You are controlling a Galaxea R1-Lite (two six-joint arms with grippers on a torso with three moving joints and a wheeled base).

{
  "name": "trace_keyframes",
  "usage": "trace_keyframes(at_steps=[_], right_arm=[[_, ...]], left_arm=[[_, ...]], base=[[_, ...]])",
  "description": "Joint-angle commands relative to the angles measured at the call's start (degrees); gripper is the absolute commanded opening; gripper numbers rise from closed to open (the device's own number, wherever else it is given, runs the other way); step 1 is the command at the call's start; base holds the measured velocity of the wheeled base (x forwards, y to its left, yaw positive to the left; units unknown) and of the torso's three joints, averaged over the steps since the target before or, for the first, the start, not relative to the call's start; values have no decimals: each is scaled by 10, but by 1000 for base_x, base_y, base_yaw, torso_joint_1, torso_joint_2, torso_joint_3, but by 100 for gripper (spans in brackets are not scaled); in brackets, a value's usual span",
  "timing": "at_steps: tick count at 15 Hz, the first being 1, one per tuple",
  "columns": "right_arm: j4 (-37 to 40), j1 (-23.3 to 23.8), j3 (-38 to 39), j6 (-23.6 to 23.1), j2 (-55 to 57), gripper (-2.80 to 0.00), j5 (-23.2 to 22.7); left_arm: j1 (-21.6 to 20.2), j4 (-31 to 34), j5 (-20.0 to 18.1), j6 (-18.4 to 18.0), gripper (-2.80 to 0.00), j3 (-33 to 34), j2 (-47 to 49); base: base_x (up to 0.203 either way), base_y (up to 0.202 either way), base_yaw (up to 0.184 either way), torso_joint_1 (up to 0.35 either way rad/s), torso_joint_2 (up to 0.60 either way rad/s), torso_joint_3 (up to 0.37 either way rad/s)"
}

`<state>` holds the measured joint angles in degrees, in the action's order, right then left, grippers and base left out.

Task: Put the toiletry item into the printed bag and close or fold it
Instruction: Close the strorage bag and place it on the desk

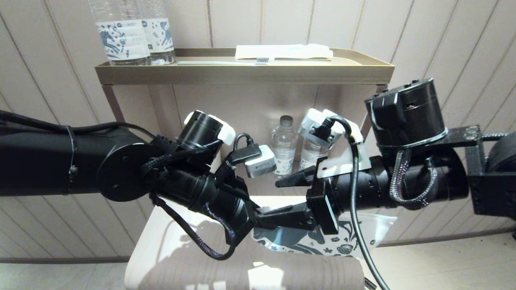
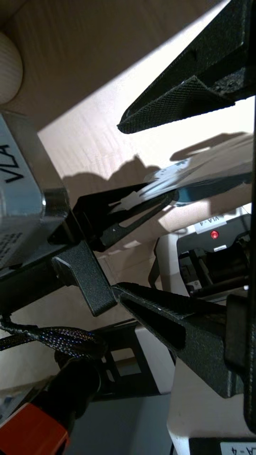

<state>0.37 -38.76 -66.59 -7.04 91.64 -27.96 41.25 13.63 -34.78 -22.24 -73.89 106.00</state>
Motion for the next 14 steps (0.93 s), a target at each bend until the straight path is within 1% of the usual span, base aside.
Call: trace_keyframes(at_steps=[1,4,6,7,9,12,13,14], right_arm=[[-11,2,12,-4,16,0,-3],[-17,6,24,-25,16,0,-12],[-18,16,29,-30,16,0,-45],[-19,19,30,-32,17,0,-54],[-19,34,31,-36,23,0,-65],[-27,35,30,-38,31,0,-67],[-27,35,31,-39,31,-63,-67],[-27,35,33,-39,31,-280,-67]], left_arm=[[0,1,-2,-2,-280,1,3],[-1,0,-2,-3,-280,2,3],[-1,0,-4,-2,-280,1,1],[0,-1,-4,-2,-280,2,0],[0,-1,-4,-2,-280,3,0],[-1,-1,-4,-2,-280,0,2],[-1,-1,-4,-2,-280,0,2],[0,-2,-5,-2,-280,-1,3]], base=[[0,0,0,0,0,0],[0,0,0,0,0,0],[0,0,0,0,0,0],[0,0,0,0,0,0],[0,0,0,0,0,0],[0,0,0,0,0,0],[0,0,0,0,0,0],[0,0,0,0,0,0]])
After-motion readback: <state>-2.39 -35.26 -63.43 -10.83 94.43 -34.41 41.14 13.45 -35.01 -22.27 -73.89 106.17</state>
